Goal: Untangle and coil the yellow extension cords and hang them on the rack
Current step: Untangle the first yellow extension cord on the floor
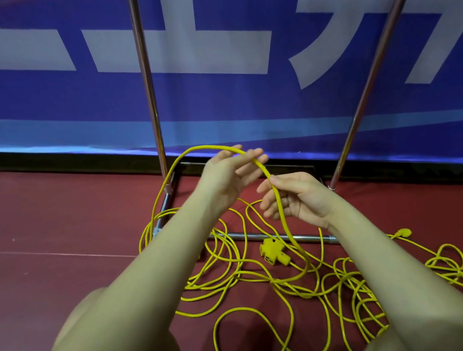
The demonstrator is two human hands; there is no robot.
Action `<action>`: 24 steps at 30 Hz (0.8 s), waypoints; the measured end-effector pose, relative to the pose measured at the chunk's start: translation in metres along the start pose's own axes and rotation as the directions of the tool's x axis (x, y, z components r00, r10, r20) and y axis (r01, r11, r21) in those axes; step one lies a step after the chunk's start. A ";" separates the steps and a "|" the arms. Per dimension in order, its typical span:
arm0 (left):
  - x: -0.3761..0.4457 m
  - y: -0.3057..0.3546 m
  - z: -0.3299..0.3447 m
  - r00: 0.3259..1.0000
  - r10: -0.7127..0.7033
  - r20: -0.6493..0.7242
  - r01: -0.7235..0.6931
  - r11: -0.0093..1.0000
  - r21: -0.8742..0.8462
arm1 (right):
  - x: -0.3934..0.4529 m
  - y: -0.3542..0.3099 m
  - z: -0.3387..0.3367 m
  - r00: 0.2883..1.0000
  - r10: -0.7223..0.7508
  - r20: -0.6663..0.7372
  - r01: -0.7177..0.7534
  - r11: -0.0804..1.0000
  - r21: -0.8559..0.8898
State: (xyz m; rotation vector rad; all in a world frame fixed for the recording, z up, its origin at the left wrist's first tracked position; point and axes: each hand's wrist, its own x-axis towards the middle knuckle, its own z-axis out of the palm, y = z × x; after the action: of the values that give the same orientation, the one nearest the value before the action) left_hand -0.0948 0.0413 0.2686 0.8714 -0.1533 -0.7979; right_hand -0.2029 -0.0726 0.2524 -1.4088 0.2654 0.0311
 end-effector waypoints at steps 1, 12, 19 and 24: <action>-0.002 -0.004 0.002 1.000 0.015 0.013 -0.015 0.999 0.028 | 0.001 0.000 0.002 1.000 -0.004 0.000 0.004 1.000 0.007; 0.023 0.026 -0.026 0.964 0.103 -0.247 -0.150 0.972 -0.182 | -0.008 -0.002 0.001 0.990 -0.003 0.144 0.005 1.000 -0.017; 0.002 -0.004 -0.002 1.000 0.018 0.001 -0.018 1.000 -0.014 | -0.001 0.001 0.004 0.996 -0.024 0.087 0.023 1.000 0.004; -0.003 0.000 0.004 0.990 0.138 0.010 -0.138 0.990 0.025 | 0.001 0.000 0.013 0.997 -0.003 0.083 -0.001 0.999 0.042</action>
State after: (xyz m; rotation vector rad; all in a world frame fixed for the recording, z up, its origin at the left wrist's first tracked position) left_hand -0.0982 0.0410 0.2715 0.8720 -0.2287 -0.6713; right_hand -0.1996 -0.0605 0.2540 -1.3622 0.1951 0.0828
